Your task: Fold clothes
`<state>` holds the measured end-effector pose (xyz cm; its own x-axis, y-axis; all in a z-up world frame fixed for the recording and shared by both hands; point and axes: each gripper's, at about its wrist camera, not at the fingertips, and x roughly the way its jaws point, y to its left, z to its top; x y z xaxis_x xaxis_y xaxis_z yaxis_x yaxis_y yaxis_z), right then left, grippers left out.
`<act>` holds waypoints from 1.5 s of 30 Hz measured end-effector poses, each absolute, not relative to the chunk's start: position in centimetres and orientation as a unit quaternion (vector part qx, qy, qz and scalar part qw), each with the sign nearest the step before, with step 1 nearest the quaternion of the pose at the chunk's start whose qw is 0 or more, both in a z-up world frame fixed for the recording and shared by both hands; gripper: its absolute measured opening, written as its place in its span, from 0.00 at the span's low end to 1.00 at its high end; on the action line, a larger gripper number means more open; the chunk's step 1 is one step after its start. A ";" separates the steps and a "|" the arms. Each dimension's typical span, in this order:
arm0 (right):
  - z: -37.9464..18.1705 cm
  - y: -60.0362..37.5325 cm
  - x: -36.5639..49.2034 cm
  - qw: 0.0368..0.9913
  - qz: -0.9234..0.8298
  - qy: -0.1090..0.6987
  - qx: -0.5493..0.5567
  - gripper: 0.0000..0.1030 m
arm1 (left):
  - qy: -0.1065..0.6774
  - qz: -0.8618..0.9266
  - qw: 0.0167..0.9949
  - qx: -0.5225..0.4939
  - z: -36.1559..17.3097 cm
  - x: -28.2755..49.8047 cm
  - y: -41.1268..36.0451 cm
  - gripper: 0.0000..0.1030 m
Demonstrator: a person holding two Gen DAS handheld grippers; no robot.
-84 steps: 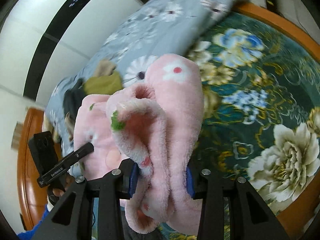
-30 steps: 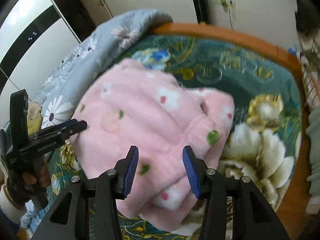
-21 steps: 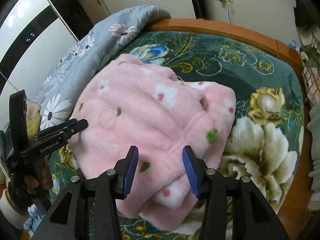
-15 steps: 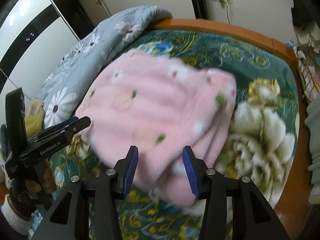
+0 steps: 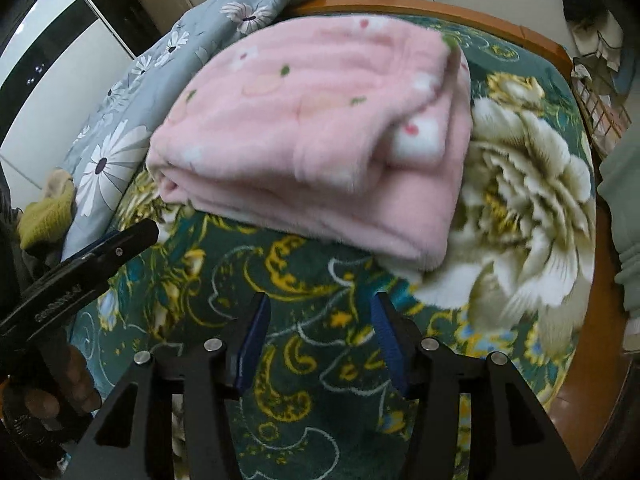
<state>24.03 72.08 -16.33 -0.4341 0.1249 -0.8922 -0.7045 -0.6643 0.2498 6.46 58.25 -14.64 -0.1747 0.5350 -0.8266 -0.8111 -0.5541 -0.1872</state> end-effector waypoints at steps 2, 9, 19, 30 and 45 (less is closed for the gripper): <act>-17.4 72.5 24.5 0.264 0.788 0.321 -0.453 0.53 | 0.155 0.754 0.441 -0.460 -15.5 6.8 58.8 0.87; -19.1 74.3 24.9 0.246 0.806 0.324 -0.430 0.53 | 0.182 0.773 0.382 -0.473 -16.9 7.8 59.9 0.93; -17.2 76.2 25.5 0.221 0.794 0.331 -0.460 0.56 | 0.198 0.782 0.307 -0.505 -14.2 9.1 59.8 1.00; -17.1 76.8 26.5 0.214 0.813 0.309 -0.445 0.62 | 0.214 0.791 0.311 -0.482 -16.0 11.0 60.6 1.00; -18.0 74.6 27.6 0.266 0.829 0.273 -0.409 0.64 | 0.166 0.808 0.353 -0.442 -16.3 11.9 57.6 1.00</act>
